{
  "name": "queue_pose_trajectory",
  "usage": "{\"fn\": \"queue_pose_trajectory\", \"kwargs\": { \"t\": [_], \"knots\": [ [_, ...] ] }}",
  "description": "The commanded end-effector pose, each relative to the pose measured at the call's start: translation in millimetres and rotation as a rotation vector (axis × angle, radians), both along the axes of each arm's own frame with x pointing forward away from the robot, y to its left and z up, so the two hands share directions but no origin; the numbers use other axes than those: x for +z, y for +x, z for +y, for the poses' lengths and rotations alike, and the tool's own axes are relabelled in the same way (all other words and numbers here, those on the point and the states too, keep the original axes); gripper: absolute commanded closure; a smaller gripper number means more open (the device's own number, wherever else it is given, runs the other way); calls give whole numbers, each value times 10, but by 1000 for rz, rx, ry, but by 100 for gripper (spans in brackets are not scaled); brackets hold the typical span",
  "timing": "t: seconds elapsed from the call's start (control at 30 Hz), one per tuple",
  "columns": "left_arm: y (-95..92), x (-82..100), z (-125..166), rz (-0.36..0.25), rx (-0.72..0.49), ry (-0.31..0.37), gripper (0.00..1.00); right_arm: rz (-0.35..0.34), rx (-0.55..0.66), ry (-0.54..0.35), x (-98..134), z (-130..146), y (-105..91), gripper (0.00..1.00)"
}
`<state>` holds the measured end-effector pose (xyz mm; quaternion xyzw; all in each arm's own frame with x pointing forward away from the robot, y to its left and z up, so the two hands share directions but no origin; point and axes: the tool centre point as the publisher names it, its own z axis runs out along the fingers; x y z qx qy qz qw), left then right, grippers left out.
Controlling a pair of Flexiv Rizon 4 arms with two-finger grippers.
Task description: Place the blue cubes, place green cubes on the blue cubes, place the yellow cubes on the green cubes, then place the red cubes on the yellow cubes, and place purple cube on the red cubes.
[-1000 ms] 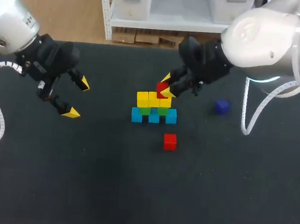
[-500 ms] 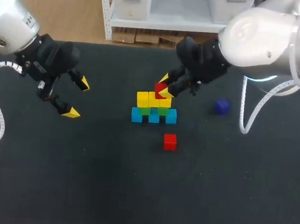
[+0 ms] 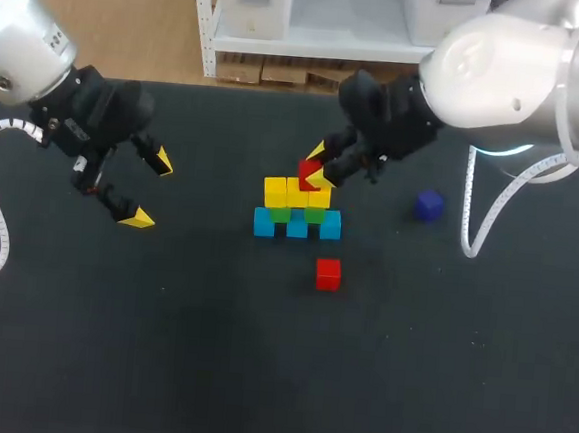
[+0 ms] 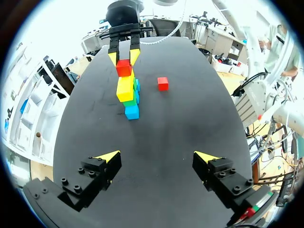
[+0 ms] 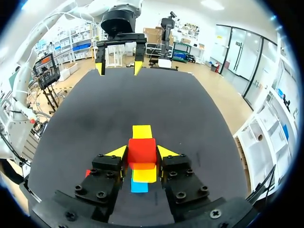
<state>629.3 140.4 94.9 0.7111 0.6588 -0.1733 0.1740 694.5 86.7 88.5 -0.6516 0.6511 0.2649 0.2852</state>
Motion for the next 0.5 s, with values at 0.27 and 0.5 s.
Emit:
{"fn": "queue_pose_trajectory", "kwargs": {
  "t": [0.27,0.5],
  "knots": [
    [-6,-5,16,-3,-3,-5,0,2,-4,3,-4,-5,9,100],
    [-6,-5,16,-3,-3,-5,0,5,-3,3,-7,0,10,95]
  ]
}}
